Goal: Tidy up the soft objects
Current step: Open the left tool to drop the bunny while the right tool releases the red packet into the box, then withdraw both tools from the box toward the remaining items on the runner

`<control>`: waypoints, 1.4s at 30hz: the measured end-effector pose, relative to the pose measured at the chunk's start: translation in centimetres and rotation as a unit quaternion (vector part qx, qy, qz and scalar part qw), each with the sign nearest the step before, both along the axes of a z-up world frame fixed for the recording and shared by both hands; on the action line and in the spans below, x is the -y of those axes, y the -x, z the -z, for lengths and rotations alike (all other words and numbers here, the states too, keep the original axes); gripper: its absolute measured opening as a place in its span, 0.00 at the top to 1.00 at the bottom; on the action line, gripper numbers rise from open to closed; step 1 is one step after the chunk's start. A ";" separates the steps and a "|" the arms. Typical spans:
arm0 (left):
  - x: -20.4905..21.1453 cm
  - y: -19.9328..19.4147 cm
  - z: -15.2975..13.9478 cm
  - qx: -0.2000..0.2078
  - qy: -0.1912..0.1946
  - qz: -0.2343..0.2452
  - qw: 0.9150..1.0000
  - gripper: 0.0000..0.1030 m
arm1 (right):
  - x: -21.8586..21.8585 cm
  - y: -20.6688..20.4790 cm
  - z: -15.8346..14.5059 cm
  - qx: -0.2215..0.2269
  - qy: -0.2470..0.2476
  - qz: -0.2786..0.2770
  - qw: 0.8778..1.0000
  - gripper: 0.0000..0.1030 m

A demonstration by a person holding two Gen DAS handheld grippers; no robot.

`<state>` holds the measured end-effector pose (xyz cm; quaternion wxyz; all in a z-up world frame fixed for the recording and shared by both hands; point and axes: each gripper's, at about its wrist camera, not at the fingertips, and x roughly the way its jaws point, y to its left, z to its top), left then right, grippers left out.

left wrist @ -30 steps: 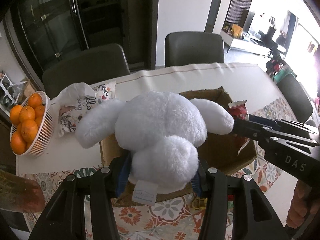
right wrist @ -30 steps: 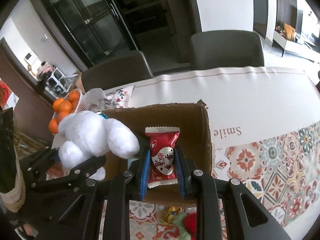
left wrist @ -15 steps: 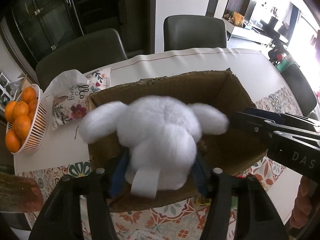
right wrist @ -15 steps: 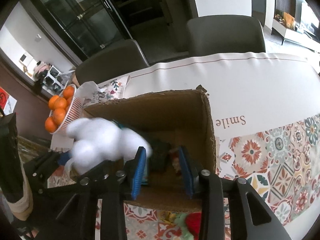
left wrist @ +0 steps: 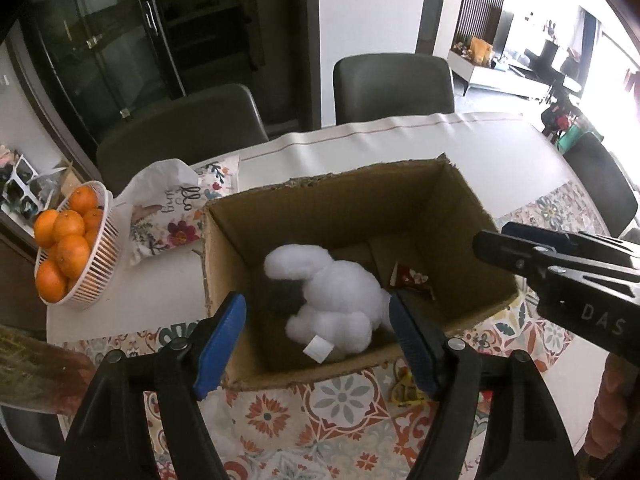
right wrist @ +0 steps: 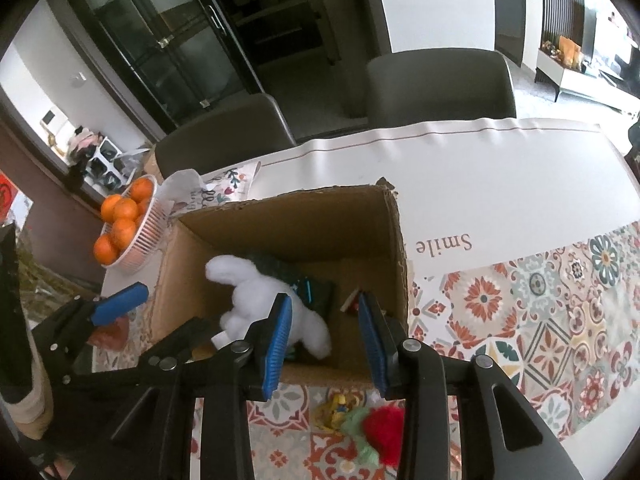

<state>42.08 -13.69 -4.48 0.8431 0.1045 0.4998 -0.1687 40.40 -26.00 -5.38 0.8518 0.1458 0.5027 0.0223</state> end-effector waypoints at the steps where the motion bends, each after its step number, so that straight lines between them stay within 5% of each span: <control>1: -0.1 0.3 -0.3 0.004 0.002 0.000 1.000 0.28 | 0.0 0.3 -0.2 0.002 0.001 -0.001 1.000 0.64; 19: -0.9 7.1 -4.2 0.052 0.026 -0.001 0.998 0.28 | -1.2 7.1 -4.3 0.052 0.032 -0.010 0.998 0.58; 42: -0.1 15.5 -3.3 0.063 0.014 0.042 0.997 0.28 | -0.6 14.6 -2.3 0.040 0.048 -0.002 0.998 0.56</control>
